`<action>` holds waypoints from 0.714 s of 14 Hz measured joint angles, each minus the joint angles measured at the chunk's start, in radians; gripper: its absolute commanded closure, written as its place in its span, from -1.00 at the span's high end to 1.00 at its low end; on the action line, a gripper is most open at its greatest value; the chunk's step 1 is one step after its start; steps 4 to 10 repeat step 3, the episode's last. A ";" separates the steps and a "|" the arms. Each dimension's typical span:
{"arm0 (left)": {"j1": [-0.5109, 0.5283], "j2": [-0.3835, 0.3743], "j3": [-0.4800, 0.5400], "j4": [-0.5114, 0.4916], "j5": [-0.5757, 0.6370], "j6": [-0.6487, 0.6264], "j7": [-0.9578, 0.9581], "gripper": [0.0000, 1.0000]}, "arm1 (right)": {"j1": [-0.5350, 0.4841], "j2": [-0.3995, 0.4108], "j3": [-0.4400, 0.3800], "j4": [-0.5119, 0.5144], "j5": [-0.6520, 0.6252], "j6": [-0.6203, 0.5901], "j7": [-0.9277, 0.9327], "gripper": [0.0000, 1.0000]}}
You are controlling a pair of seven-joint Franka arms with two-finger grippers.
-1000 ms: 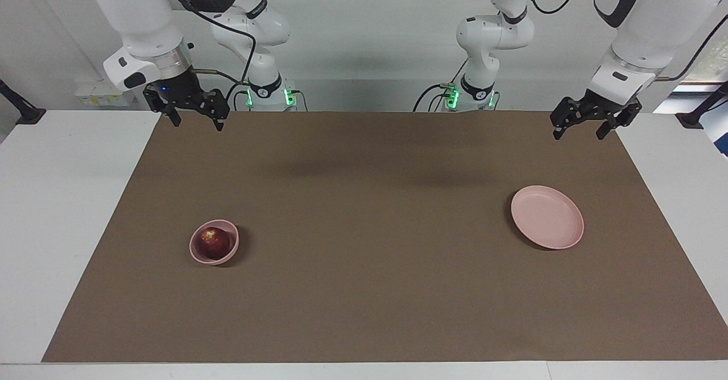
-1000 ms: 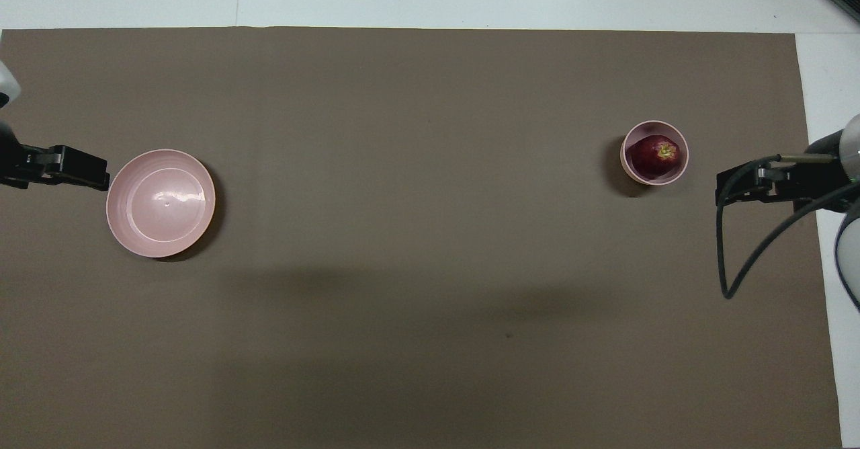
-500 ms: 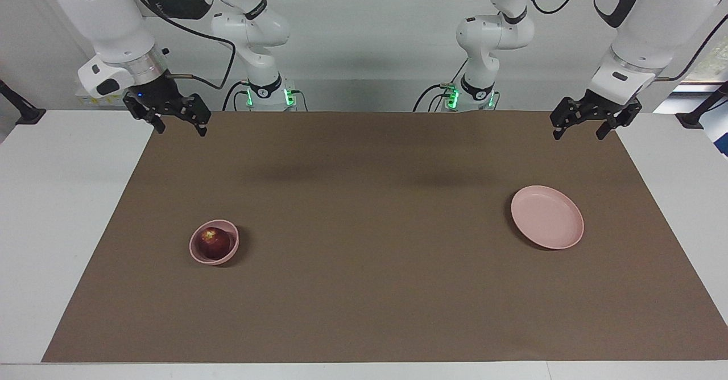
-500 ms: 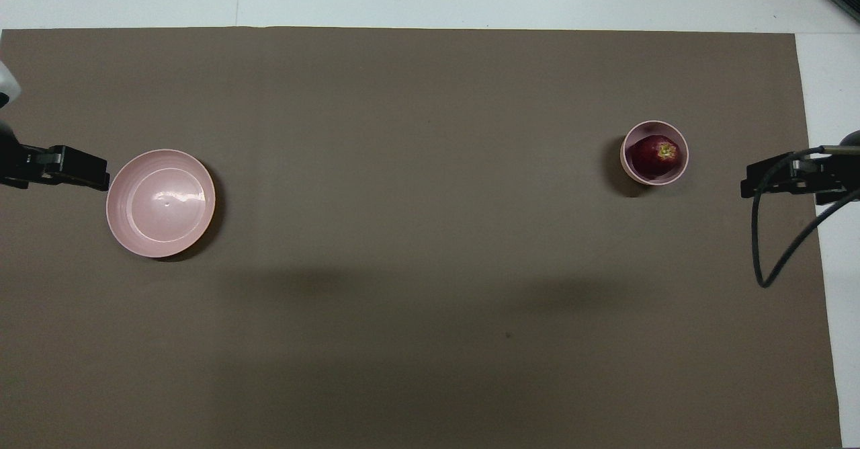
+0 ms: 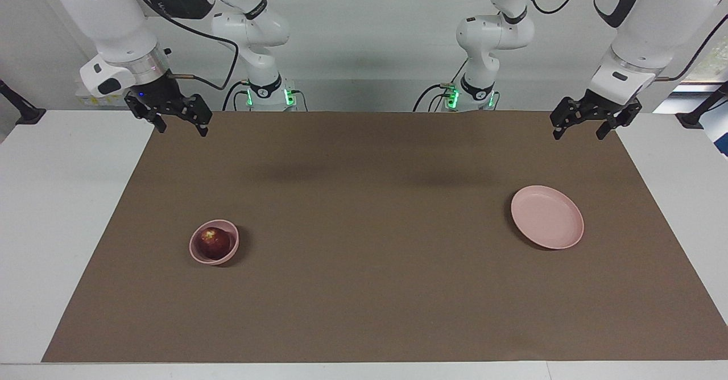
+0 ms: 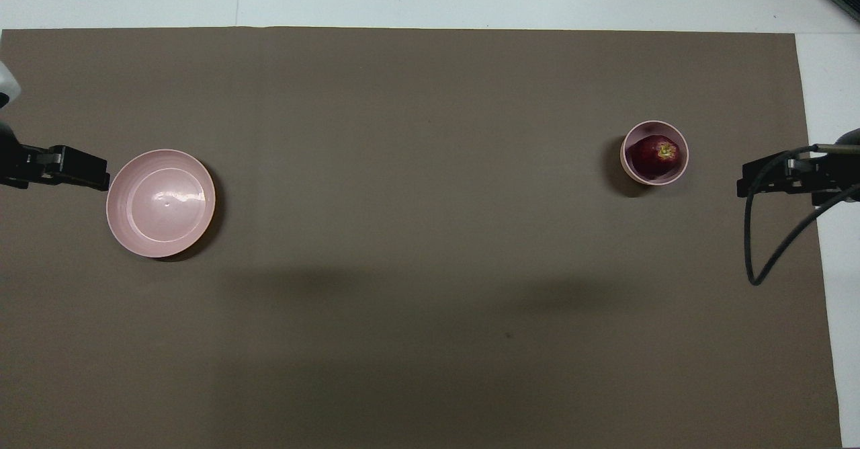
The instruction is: Move apple from plate to bowl
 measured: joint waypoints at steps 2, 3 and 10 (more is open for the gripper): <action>0.000 0.000 0.000 0.000 0.000 0.000 0.000 1.00 | 0.000 0.000 -0.001 0.000 0.000 -0.004 0.000 1.00; 0.000 0.000 0.000 0.000 0.000 0.000 0.000 1.00 | 0.000 0.000 0.000 0.000 0.000 -0.004 0.000 1.00; 0.000 0.000 0.000 0.000 0.000 0.000 0.000 1.00 | 0.000 0.000 0.000 0.000 0.000 -0.004 0.000 1.00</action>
